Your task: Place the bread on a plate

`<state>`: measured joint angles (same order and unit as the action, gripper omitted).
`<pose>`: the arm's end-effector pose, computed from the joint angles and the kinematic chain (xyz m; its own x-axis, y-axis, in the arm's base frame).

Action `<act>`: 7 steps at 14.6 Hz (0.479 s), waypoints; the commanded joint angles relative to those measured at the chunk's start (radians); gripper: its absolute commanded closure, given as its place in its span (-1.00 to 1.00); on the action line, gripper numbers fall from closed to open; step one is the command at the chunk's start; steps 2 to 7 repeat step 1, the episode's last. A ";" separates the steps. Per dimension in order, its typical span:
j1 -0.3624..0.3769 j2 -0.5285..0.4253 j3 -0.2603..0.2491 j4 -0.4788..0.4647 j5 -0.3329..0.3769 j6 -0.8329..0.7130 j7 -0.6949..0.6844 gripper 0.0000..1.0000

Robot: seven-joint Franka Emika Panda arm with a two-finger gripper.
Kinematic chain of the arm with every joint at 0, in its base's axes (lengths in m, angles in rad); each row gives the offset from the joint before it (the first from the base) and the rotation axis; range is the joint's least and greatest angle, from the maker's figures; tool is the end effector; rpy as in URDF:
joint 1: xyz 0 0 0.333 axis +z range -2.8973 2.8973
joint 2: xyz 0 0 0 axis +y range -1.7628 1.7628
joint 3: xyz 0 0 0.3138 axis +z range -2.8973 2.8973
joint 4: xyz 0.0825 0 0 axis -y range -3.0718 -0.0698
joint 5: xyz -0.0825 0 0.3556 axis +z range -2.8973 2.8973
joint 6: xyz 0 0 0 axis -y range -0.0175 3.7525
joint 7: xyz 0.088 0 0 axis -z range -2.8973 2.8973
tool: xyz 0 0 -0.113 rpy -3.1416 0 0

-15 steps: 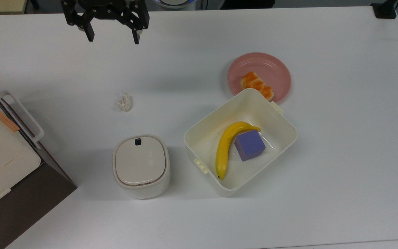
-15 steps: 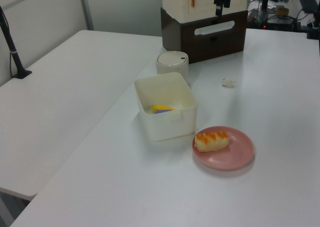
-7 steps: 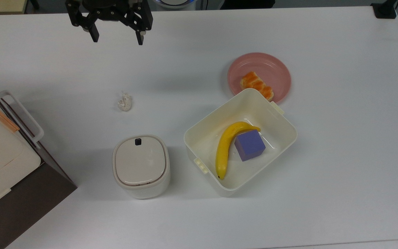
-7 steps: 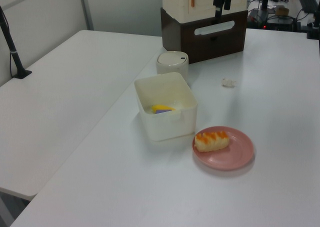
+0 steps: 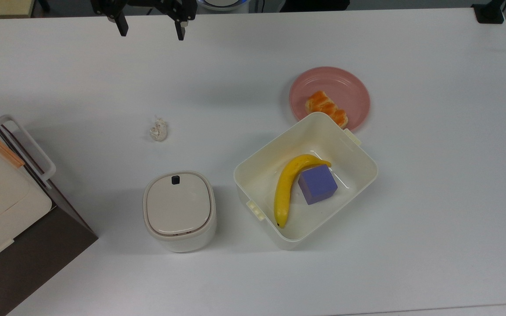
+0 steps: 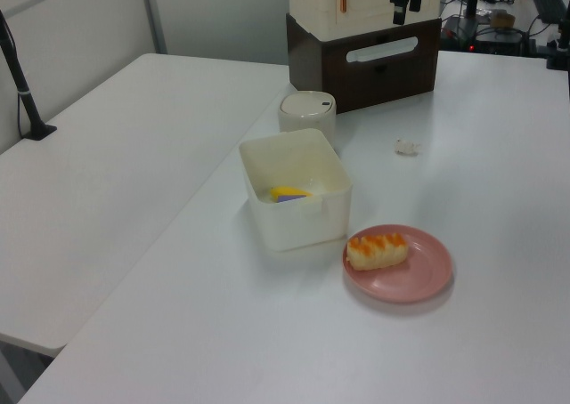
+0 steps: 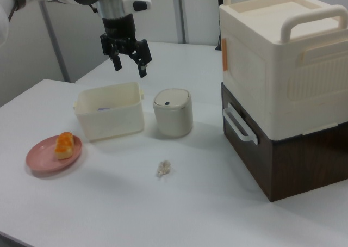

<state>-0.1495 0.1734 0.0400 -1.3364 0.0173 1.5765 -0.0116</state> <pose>0.5771 -0.0639 0.6251 0.9929 -0.0987 0.0671 -0.0973 -0.9950 -0.0234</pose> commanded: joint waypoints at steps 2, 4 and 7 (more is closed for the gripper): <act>0.027 -0.035 -0.029 -0.047 0.027 0.023 0.019 -1.00; 0.027 -0.035 -0.029 -0.047 0.027 0.023 0.019 -1.00; 0.027 -0.035 -0.029 -0.047 0.027 0.023 0.019 -1.00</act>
